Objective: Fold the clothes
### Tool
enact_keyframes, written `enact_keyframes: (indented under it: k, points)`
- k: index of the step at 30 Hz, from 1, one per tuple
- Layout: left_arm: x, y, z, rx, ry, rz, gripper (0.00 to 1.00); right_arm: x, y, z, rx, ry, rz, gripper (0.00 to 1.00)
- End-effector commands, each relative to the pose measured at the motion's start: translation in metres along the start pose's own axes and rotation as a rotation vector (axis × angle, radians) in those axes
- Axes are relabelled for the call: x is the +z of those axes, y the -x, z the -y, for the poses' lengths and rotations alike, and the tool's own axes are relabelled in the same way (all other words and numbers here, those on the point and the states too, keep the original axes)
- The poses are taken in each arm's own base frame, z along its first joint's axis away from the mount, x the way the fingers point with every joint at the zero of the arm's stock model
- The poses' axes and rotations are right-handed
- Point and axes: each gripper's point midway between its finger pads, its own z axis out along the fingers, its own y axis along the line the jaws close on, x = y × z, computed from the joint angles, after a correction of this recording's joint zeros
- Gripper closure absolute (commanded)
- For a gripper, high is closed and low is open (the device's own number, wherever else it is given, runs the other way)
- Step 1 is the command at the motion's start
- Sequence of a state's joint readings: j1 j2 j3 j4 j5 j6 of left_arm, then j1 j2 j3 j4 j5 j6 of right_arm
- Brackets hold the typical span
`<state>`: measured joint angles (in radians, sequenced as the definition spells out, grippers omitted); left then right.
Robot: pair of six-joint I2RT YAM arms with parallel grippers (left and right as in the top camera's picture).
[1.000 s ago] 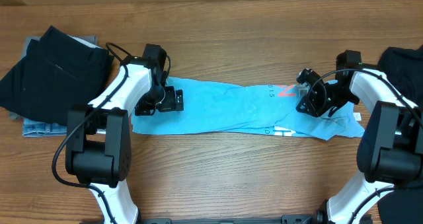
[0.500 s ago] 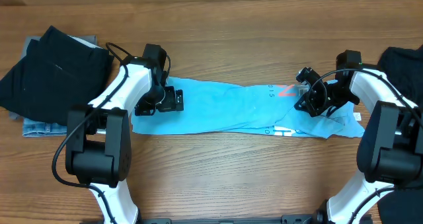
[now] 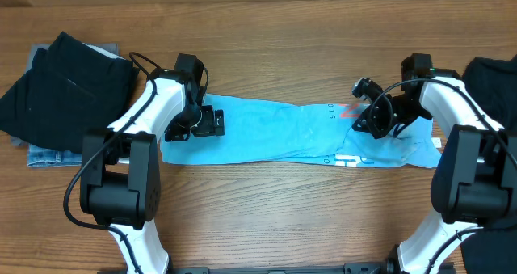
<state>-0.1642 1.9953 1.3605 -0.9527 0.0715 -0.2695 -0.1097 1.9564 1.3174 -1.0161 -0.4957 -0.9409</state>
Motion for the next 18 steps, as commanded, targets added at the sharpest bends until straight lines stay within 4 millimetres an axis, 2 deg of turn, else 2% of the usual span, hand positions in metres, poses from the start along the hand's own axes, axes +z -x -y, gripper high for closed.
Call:
enact_keyframes:
  k: [1,10,18]
  points:
    - [-0.005,-0.001,0.001,0.005,-0.007,0.012,0.00,0.000,0.012,-0.001,-0.080,-0.019,-0.001,0.96]
    - [-0.005,-0.001,0.001,0.005,-0.007,0.012,0.00,0.011,0.023,-0.012,-0.188,-0.022,-0.028,0.96]
    - [-0.005,-0.001,0.001,0.005,-0.007,0.012,0.00,0.015,0.031,-0.010,-0.227,-0.054,-0.024,0.96]
